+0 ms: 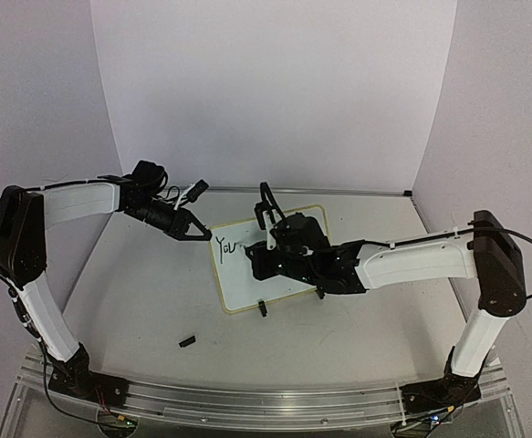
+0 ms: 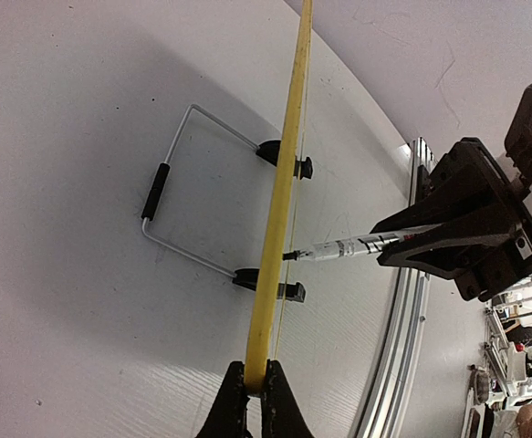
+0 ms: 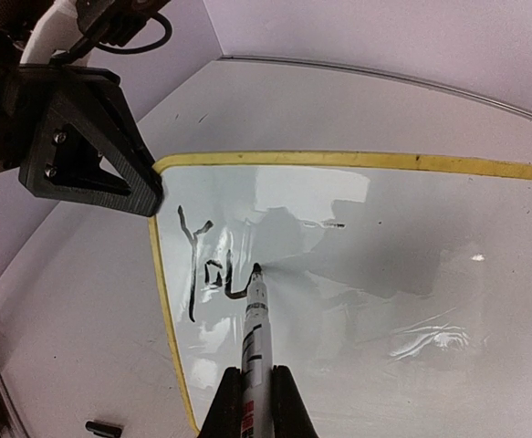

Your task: Write a sentence on the whiteboard

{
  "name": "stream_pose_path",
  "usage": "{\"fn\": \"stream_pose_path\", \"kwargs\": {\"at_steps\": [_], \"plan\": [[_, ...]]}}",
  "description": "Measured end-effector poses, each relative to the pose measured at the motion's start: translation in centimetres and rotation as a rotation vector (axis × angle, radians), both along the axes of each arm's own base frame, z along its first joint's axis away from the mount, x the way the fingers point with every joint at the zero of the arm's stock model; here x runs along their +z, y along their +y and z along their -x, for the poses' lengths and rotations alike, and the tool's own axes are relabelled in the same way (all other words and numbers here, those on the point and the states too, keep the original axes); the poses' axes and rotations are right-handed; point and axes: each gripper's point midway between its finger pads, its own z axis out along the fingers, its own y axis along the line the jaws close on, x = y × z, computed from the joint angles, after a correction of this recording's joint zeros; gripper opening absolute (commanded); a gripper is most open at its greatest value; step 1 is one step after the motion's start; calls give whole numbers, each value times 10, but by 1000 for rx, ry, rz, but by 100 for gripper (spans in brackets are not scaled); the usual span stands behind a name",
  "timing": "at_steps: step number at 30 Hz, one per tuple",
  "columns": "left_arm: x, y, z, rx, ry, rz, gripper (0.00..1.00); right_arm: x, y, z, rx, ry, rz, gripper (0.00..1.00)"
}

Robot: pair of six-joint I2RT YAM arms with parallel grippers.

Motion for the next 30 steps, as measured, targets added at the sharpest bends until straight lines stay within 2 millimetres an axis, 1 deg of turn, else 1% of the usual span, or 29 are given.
{"fn": "stream_pose_path", "kwargs": {"at_steps": [9, 19, 24, 28, 30], "plan": [[0, 0, 0, 0, 0, 0, 0, -2, 0, 0, -2, 14, -14, 0], [-1, 1, -1, 3, 2, -2, 0, -14, -1, 7, 15, 47, -35, 0], [-1, 1, -1, 2, 3, -1, 0, -15, -6, 8, 7, 51, -31, 0], [-1, 0, 0, 0, 3, 1, 0, -11, -12, 7, -9, 43, -23, 0], [-1, 0, 0, 0, 3, 1, 0, -5, -13, 7, -10, 33, -31, 0]]}}
